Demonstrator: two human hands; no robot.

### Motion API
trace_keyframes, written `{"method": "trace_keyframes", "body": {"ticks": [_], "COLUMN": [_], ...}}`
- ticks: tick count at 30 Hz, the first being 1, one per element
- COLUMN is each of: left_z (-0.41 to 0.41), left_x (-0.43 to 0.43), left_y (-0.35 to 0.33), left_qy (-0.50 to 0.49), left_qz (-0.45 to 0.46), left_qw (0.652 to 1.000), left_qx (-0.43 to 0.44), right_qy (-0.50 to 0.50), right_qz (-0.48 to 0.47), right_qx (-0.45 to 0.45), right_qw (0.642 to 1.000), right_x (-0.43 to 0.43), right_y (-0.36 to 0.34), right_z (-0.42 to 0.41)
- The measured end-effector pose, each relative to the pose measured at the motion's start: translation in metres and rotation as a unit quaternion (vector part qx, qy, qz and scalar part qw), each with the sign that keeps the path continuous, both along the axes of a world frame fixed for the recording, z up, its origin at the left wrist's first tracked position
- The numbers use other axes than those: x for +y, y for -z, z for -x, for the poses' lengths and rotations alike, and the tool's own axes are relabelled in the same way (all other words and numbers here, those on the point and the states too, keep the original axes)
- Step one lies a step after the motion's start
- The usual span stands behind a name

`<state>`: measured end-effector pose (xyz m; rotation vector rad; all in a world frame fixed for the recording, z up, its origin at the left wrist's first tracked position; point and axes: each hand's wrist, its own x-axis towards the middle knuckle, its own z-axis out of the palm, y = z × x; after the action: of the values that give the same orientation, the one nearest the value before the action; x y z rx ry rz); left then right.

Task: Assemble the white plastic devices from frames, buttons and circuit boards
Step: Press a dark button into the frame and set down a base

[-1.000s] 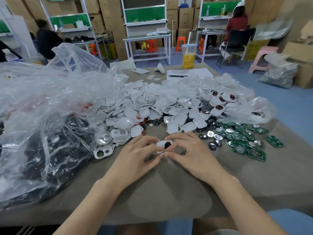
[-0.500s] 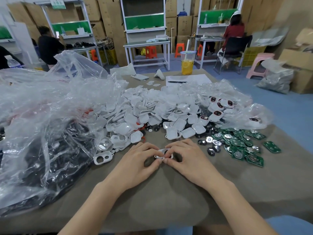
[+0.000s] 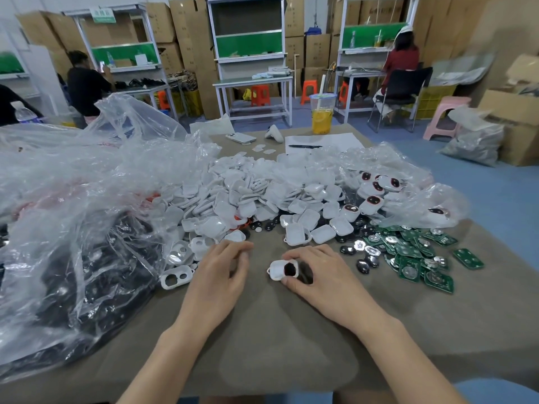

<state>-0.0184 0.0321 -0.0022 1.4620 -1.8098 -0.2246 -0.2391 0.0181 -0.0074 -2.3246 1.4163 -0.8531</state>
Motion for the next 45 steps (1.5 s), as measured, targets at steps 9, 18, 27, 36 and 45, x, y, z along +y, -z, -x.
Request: {"method": "trace_keyframes", "body": {"ticks": [9,18,27,36,45], "left_z": [0.006,0.008,0.003,0.003,0.008], "left_x": [-0.002,-0.008,-0.011,-0.008,0.002], "left_y": [0.0,0.006,0.008,0.006,-0.005], "left_qy": [-0.063,-0.129,-0.144,-0.134,-0.082], "left_qz": [0.003,-0.055,-0.036,-0.022,0.056], "left_qw": [0.989,0.972,0.98,0.982,0.994], "left_qx": [-0.131,-0.189,-0.131,-0.135,-0.046], "right_qy": [0.201,0.289,0.233,0.292,0.297], "right_qz": [0.106,0.007,0.034,0.031,0.017], "right_qx": [0.018,0.092,0.047,0.061,0.008], "right_qw": [0.974,0.953,0.971,0.954,0.955], "right_x": [0.005,-0.002,0.0,0.001,0.001], "right_y": [-0.006,0.001,-0.002,-0.003,-0.004], "right_z": [0.003,0.009,0.007,0.009,0.009]}}
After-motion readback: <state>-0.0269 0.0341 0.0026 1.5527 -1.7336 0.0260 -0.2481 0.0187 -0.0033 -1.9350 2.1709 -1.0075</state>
